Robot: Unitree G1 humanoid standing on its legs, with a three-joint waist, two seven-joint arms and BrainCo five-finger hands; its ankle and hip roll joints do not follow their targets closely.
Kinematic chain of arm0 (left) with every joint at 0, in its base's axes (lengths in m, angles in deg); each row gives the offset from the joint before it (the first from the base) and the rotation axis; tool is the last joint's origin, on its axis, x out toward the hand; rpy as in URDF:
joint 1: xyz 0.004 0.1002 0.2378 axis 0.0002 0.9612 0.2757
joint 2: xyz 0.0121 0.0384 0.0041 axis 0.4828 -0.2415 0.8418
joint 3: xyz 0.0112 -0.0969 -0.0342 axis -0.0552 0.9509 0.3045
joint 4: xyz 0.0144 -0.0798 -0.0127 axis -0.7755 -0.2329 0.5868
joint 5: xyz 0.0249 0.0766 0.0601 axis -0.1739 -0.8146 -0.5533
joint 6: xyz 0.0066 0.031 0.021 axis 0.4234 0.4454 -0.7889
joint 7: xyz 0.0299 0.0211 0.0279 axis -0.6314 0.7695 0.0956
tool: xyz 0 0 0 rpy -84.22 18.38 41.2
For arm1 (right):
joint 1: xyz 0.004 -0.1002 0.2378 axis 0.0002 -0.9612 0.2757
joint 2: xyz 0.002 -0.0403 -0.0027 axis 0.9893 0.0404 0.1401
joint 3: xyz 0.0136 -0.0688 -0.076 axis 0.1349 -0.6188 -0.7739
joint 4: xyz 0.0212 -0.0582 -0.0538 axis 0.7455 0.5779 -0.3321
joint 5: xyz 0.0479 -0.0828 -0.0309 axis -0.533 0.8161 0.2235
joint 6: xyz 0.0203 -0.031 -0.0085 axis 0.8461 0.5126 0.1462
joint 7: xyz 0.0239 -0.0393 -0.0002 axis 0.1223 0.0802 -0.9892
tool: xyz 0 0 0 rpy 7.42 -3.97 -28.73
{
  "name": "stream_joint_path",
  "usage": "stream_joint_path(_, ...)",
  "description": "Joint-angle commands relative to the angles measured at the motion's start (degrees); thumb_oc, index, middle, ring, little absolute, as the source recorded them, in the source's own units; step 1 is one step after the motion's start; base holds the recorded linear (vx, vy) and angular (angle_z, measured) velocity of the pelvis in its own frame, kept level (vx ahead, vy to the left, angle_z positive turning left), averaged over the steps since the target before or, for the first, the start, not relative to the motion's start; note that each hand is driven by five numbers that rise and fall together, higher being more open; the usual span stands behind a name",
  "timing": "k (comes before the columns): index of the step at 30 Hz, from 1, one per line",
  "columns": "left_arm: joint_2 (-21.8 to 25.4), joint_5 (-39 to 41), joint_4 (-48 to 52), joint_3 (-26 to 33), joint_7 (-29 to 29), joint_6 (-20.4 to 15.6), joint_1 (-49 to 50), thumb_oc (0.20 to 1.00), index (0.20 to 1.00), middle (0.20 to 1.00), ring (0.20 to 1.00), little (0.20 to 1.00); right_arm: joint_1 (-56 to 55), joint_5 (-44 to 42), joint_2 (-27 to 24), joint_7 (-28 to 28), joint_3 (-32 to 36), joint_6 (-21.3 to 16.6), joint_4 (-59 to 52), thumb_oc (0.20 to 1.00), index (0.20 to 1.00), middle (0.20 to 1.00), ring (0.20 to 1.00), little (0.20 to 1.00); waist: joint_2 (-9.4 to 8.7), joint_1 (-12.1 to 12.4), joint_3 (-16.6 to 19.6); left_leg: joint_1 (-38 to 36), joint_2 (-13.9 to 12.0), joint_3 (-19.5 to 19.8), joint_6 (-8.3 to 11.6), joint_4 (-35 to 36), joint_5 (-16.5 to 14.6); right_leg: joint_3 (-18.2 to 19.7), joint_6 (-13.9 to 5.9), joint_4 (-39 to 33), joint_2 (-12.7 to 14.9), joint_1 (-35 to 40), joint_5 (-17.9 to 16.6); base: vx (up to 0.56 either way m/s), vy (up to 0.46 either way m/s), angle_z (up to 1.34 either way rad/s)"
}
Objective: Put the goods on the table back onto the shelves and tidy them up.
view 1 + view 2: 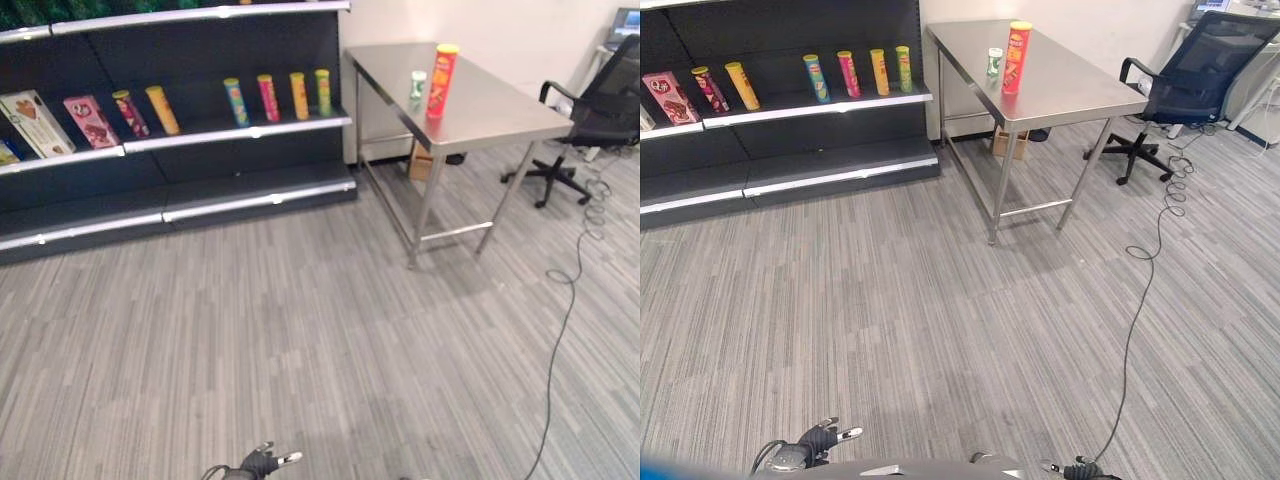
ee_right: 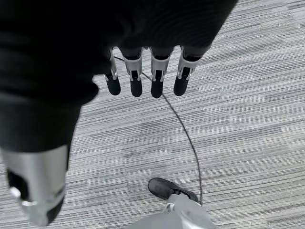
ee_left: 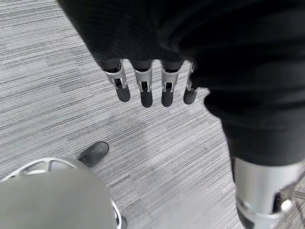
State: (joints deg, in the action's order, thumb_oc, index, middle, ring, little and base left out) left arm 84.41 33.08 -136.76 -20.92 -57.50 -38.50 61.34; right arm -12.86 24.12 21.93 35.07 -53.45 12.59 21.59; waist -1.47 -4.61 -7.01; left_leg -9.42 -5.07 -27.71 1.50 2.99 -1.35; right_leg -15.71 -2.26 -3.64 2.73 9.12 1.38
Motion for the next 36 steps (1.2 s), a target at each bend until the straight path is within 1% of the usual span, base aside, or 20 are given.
stream_joint_path(1,1.33,0.62,-2.11,0.41,-0.38,-1.14,-2.55,1.0,1.0,1.0,1.0,1.0,3.31,0.24,-0.71,0.66,-2.2,-0.6,1.81,1.0,1.0,1.0,1.0,1.0,-0.17,-1.24,0.44,-0.15,-2.9,0.31,5.08,-0.26,3.23,-0.6,-5.04,-1.36,2.85,-0.88,-0.68,0.0,0.0,0.0)
stream_joint_path(12,1.11,-0.76,-2.76,0.38,0.88,-1.13,-2.15,1.0,1.0,1.0,1.0,1.0,3.17,-0.32,-0.53,1.77,-2.15,-1.18,0.69,1.0,1.0,1.0,1.0,1.0,-0.12,-1.26,0.45,-0.55,-3.01,0.31,5.14,0.48,3.73,-0.12,-5.03,-1.36,2.5,-1.12,-0.85,0.0,0.0,0.0)
stream_joint_path(28,1.09,-1.81,-2.37,-0.7,0.94,-1.32,-2.6,1.0,1.0,1.0,1.0,1.0,3.51,0.14,-0.51,1.4,-3.0,-1.1,0.8,1.0,1.0,1.0,1.0,1.0,-0.06,-1.23,0.31,-0.47,-3.1,0.55,5.22,0.56,3.76,0.13,-4.93,-1.36,2.29,-1.2,-0.85,-0.01,-0.012,0.0)
stream_joint_path(29,1.67,-2.41,-1.88,-0.82,0.97,-0.99,-2.56,1.0,1.0,1.0,1.0,1.0,2.94,1.24,-1.33,1.08,-3.28,-0.72,1.11,1.0,1.0,1.0,1.0,1.0,-0.06,-0.99,-0.51,1.08,-4.47,0.88,5.92,-3.28,3.41,0.42,-3.89,-1.36,1.52,-0.99,0.03,-0.09,-0.216,0.01)
stream_joint_path(32,1.82,-1.78,-1.78,-0.43,1.16,-0.99,-2.61,1.0,1.0,1.0,1.0,1.0,3.19,1.38,-1.27,1.08,-3.66,-0.78,0.97,1.0,1.0,1.0,1.0,1.0,-0.34,-0.66,-1.2,3.8,-5.72,1.64,6.57,-8.43,3.0,0.7,-3.08,-1.35,0.97,-0.8,0.58,-0.06,-0.157,-0.03)
stream_joint_path(34,1.92,-1.03,-1.4,-0.2,1.25,-1.04,-2.54,1.0,1.0,1.0,1.0,1.0,3.23,1.52,-1.38,1.13,-3.99,-0.82,0.68,1.0,1.0,1.0,1.0,1.0,-0.57,-0.32,-2.23,6.93,-7.45,2.91,7.28,-14.48,3.62,1.12,-2.09,-1.24,0.39,-0.44,1.22,-0.05,-0.14,-0.04)
stream_joint_path(35,1.98,-0.49,-0.95,-0.18,1.32,-0.98,-2.58,1.0,1.0,1.0,1.0,1.0,3.35,1.49,-1.58,1.27,-4.12,-0.83,0.37,1.0,1.0,1.0,1.0,1.0,-0.68,0.14,-3.07,8.92,-8.25,4.78,7.78,-18.53,5.06,1.55,-1.38,-1.29,-0.12,-0.04,1.45,-0.03,-0.105,0.02)
stream_joint_path(36,1.98,-0.49,-0.95,-0.18,1.32,-0.98,-2.58,1.0,1.0,1.0,1.0,1.0,3.36,1.49,-1.58,1.27,-4.12,-0.83,0.37,1.0,1.0,1.0,1.0,1.0,-0.62,0.08,-3.05,9.09,-8.36,4.9,7.82,-18.76,4.98,1.48,-1.34,-1.28,-0.19,-0.07,1.46,-0.02,-0.087,0.01)
